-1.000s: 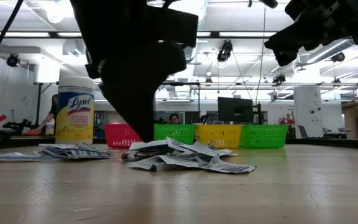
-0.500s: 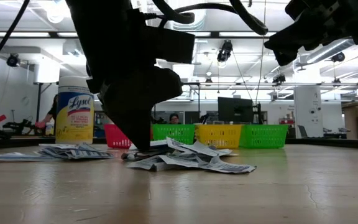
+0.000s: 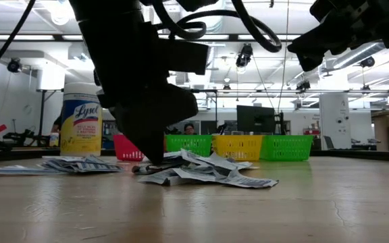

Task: Pick & Place First Aid Supplies
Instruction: Put the alcohol pad into the yellow bin

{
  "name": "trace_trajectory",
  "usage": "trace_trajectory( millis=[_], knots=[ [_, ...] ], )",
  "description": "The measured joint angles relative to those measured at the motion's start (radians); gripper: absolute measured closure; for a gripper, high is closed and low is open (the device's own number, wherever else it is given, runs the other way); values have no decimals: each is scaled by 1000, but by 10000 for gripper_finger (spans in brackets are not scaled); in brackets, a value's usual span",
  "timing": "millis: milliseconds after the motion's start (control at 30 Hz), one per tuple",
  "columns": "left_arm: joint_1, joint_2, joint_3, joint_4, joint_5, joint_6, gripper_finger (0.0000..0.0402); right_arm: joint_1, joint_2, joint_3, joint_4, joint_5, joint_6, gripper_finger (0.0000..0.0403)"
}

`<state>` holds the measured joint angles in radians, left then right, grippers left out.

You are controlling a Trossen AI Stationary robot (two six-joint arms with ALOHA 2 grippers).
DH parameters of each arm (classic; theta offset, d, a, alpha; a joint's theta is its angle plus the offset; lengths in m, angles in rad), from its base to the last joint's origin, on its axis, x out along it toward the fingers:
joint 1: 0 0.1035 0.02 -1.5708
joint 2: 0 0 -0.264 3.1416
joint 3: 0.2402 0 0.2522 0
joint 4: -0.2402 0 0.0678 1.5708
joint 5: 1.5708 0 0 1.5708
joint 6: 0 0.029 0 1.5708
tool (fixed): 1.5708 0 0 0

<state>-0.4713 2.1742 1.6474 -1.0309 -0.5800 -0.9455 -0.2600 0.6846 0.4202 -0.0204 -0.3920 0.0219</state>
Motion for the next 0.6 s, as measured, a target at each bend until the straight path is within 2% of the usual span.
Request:
trace_trajectory(
  millis=[400,600],
  knots=[
    [1,0,5,-33,-21,-24,306,0,0,0,0,0,2,314],
    [1,0,1,-33,-20,-24,306,0,0,0,0,0,3,321]
  ],
)
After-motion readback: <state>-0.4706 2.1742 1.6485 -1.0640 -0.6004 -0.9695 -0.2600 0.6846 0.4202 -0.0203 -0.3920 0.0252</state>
